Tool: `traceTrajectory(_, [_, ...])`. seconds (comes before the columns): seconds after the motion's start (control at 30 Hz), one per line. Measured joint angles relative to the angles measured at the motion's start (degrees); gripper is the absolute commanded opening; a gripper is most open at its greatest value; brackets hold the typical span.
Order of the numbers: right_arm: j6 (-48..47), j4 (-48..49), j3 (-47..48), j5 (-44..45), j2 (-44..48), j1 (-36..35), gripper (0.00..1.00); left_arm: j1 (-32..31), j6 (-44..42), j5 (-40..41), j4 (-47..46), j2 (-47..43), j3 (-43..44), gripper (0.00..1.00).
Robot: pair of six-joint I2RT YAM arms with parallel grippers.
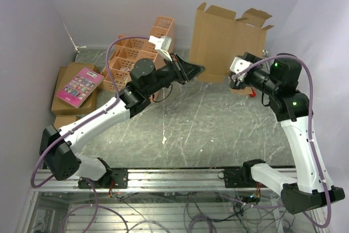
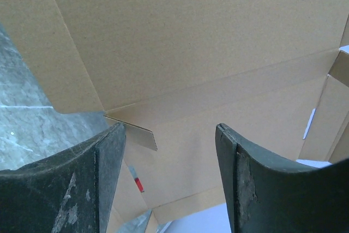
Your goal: Fold the paper box
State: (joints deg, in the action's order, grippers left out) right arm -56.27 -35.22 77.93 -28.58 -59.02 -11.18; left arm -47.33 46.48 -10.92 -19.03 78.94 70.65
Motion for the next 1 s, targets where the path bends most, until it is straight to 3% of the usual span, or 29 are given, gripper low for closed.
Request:
traceTrajectory(0.77, [1.0, 6.4, -5.0, 2.8, 0.0, -0.2, 0.78, 0.3, 1.1, -3.1, -1.3, 2.7, 1.2, 0.07])
traceTrajectory(1.0, [0.5, 3.9, -3.1, 1.7, -0.5, -0.3, 0.90, 1.7, 0.1, -3.1, 0.3, 2.4, 1.2, 0.07])
